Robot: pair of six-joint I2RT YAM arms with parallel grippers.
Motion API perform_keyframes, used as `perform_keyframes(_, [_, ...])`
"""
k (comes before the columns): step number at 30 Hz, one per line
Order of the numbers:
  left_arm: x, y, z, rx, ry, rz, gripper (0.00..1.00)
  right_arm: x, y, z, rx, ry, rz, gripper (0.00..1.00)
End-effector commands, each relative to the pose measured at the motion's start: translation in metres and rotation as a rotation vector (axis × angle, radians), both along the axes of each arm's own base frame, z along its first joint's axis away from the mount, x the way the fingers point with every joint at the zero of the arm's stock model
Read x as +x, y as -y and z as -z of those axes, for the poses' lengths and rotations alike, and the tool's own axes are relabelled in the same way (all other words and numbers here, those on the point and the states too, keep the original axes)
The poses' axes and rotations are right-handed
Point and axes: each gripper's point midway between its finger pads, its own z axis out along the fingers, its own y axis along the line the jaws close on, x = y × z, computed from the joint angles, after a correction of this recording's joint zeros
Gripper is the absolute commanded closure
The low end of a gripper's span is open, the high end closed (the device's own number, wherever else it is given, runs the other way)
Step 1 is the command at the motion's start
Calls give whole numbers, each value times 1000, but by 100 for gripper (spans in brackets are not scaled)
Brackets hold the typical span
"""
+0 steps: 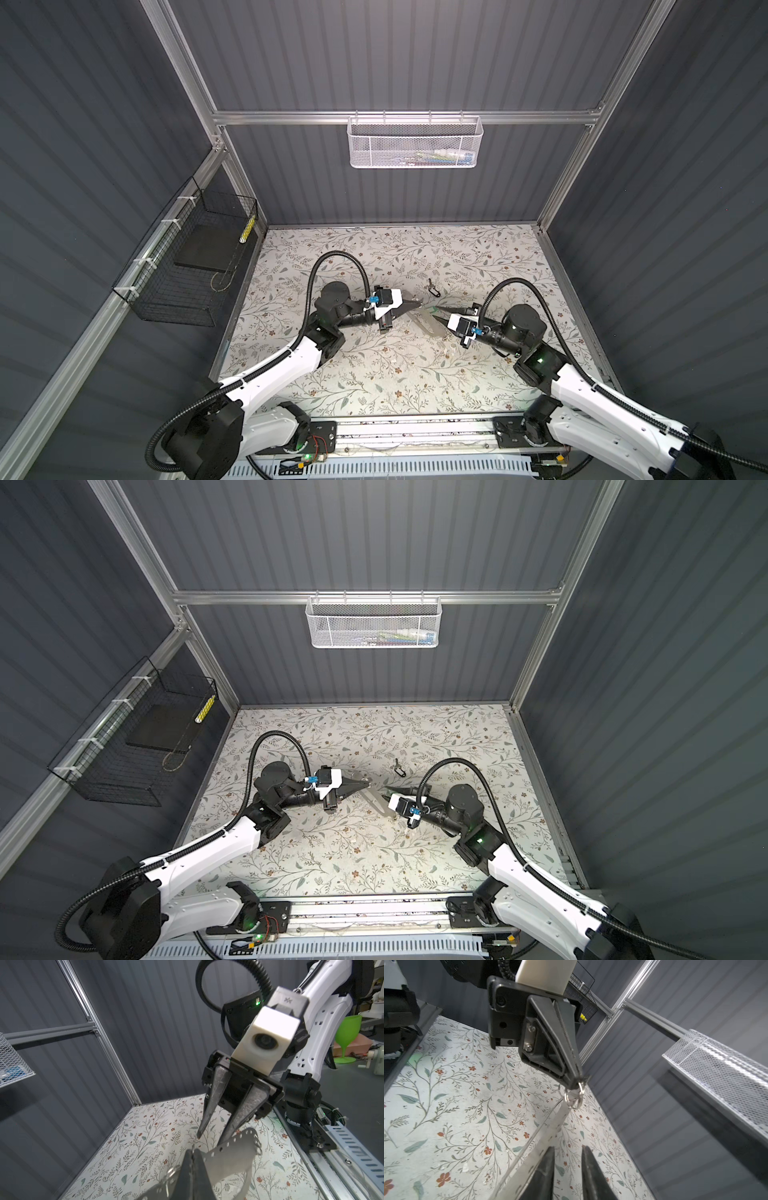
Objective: Put the keys on the keyring
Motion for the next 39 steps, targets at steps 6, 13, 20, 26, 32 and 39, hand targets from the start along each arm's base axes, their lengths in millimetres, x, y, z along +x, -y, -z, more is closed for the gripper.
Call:
perform_keyframes(6, [-10,-2,-17,-73,8,57,100,-8,-13,-27,105,-42,-105,76])
perform_keyframes(13, [-12,-1,-17,-84,1,75,100,-11,-19,-41,158,-55,-155,75])
perform_keyframes(20, [-13,-1,-17,-86,1,81,100,-11,-25,-51,185,-66,-193,75])
perform_keyframes(26, [-15,0,-15,-77,-2,100,100,-11,-26,-52,191,-71,-200,76])
perform_keyframes(32, [-19,2,-10,-42,-16,140,100,-11,-24,-48,151,-69,-185,74])
perform_keyframes(39, [-23,4,1,43,-14,164,100,-10,-17,-32,43,-84,-164,70])
